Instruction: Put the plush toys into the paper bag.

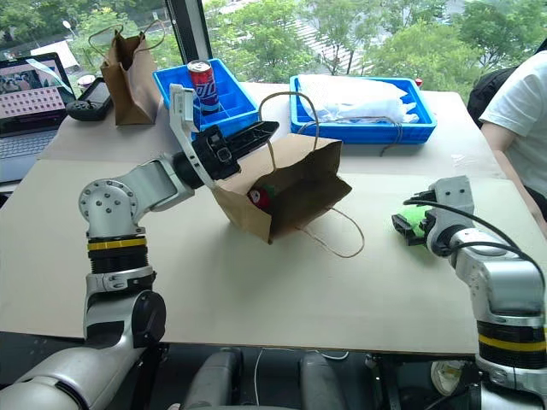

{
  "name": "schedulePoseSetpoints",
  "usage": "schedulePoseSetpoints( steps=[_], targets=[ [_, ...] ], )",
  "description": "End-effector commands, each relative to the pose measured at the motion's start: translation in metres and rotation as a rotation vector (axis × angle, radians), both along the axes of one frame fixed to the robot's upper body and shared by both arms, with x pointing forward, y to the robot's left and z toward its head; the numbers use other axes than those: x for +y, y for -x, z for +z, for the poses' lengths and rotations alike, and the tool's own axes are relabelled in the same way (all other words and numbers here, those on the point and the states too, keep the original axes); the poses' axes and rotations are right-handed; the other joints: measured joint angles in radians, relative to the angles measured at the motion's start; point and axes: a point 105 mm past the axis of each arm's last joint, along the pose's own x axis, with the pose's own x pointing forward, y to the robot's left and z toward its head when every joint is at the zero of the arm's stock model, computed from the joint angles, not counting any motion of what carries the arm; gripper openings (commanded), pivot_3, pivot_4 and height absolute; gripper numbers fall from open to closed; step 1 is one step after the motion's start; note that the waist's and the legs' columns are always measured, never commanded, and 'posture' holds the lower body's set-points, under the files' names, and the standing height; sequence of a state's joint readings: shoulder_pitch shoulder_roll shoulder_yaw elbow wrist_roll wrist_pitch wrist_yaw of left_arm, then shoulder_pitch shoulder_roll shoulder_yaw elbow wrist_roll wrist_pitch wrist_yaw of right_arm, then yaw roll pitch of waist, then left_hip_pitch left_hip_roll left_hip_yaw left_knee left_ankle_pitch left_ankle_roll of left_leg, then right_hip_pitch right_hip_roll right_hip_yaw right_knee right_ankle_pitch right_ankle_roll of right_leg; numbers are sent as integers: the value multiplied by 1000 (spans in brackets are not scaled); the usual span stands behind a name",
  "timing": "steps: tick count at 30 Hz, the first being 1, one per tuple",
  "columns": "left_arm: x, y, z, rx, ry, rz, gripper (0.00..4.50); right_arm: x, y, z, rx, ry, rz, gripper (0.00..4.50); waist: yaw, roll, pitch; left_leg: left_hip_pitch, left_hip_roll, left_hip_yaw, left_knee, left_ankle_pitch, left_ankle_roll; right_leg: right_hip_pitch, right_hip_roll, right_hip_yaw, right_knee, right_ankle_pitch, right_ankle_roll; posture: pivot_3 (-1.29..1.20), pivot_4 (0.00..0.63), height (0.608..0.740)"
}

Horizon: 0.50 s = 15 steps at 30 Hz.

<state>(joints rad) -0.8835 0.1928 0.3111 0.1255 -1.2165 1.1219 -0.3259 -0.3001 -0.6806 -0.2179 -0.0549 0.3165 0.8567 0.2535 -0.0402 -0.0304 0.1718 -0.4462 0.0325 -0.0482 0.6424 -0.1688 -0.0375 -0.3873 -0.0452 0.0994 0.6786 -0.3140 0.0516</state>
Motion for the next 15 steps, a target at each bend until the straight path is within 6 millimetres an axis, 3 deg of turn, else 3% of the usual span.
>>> schedulePoseSetpoints(
  steps=[1, 6, 8, 11, 15],
  targets=[
    [3, 5, 14, -60, 18, 0, 0, -21, 1, -5, -34, 58, -56, 3351, 1, 0, 0, 0, 0, 0, 0, 0, 0, 0, 0, 0, 0, 0, 0, 0, 150, 707],
    [6, 5, 12, -56, 8, 8, 0, -18, 1, 12, -122, 63, -27, 1676, 3, 0, 0, 0, 0, 0, 0, 0, 0, 1, 0, 0, 0, 0, 0, 0, 150, 707],
    [6, 5, 12, -54, 8, 6, 0, -8, 2, 32, -175, 87, 50, 1078, 3, 0, 0, 0, 0, 0, 0, 0, -1, 1, 0, 0, 0, 0, 0, 0, 150, 707],
    [3, 5, 11, -51, 8, -1, 0, 25, 6, 70, -253, 81, 242, 46, 1, 2, 1, 0, 0, 0, 0, 0, -1, 1, 0, 0, 0, 0, 0, 0, 150, 707],
    [0, 4, 11, -47, 8, -14, 0, 75, 22, 116, -284, 132, 531, 19, -3, 3, 2, 1, 1, -1, 0, 0, -1, 1, 1, -1, 0, 0, 0, 0, 150, 707]
  ],
)
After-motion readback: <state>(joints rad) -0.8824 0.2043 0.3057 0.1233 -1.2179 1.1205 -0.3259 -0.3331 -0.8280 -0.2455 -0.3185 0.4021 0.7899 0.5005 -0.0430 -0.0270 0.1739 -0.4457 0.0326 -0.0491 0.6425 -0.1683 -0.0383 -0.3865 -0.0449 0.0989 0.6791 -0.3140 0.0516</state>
